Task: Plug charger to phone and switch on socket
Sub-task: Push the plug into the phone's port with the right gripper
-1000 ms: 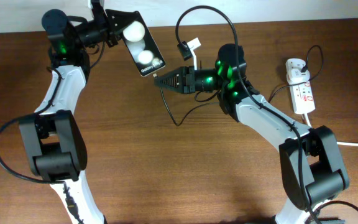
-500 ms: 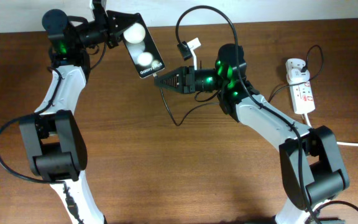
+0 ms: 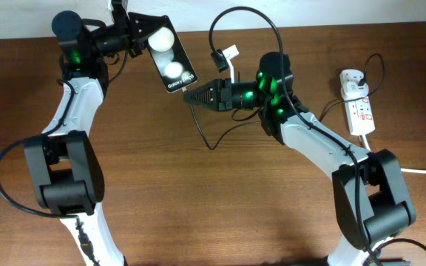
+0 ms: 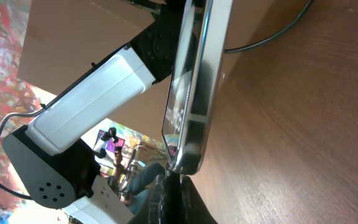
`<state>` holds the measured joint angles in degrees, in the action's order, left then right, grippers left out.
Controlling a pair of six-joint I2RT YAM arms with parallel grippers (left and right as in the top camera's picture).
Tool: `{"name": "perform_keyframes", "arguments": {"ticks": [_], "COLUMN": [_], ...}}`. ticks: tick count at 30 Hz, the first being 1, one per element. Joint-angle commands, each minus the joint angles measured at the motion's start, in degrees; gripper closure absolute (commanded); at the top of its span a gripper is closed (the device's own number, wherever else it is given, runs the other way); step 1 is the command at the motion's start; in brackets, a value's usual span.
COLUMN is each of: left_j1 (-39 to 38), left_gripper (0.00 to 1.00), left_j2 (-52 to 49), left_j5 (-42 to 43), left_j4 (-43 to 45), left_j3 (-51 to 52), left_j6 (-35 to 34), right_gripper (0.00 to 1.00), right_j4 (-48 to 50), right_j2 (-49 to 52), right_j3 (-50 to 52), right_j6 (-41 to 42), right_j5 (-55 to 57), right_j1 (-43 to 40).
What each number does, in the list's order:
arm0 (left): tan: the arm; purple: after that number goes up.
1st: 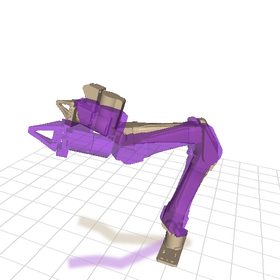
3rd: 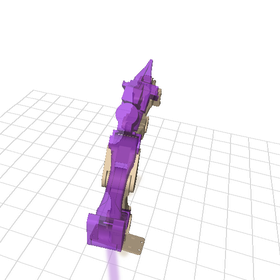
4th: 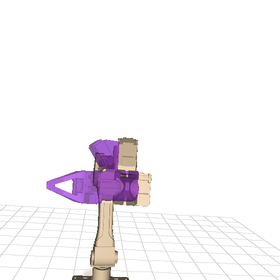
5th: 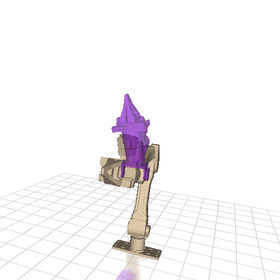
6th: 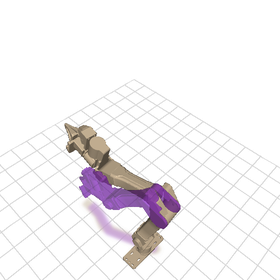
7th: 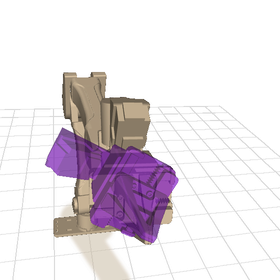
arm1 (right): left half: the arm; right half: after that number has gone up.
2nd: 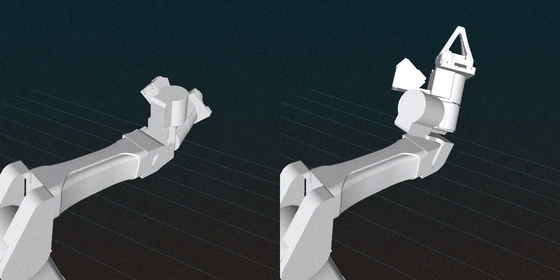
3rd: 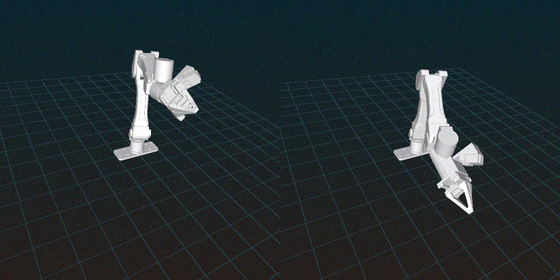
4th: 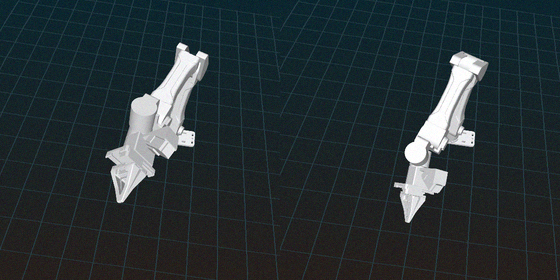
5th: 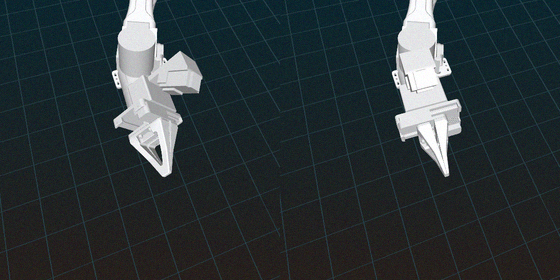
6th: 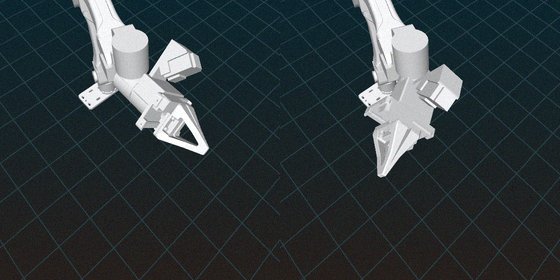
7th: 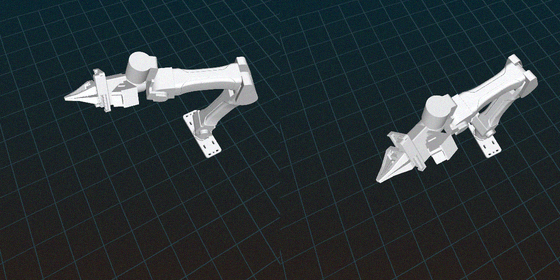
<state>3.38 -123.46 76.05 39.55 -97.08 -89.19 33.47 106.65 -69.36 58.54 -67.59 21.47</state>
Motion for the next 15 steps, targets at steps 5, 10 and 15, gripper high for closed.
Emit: {"name": "perform_keyframes", "arguments": {"ticks": [5, 10, 15], "left_j1": [-0.61, -0.61, -1.55], "left_gripper": [1.00, 1.00, 1.00], "left_j2": [0.35, 0.35, 0.35], "left_j5": [0.50, 0.66, 3.15], "left_j4": [0.46, 0.46, 0.48], "left_j3": [-0.90, -0.90, -0.90], "left_j6": [-1.25, -1.25, 0.13], "right_gripper": [0.96, 0.96, 0.96], "right_j4": [-0.04, -0.28, -0.24], "right_j2": [-0.96, -0.96, -0.96], "right_j3": [-0.68, -0.68, -0.68], "right_j6": [2.12, 4.46, 4.79], "right_j5": [1.68, 2.86, 3.80], "right_j1": [0.42, 0.42, 0.42]}}
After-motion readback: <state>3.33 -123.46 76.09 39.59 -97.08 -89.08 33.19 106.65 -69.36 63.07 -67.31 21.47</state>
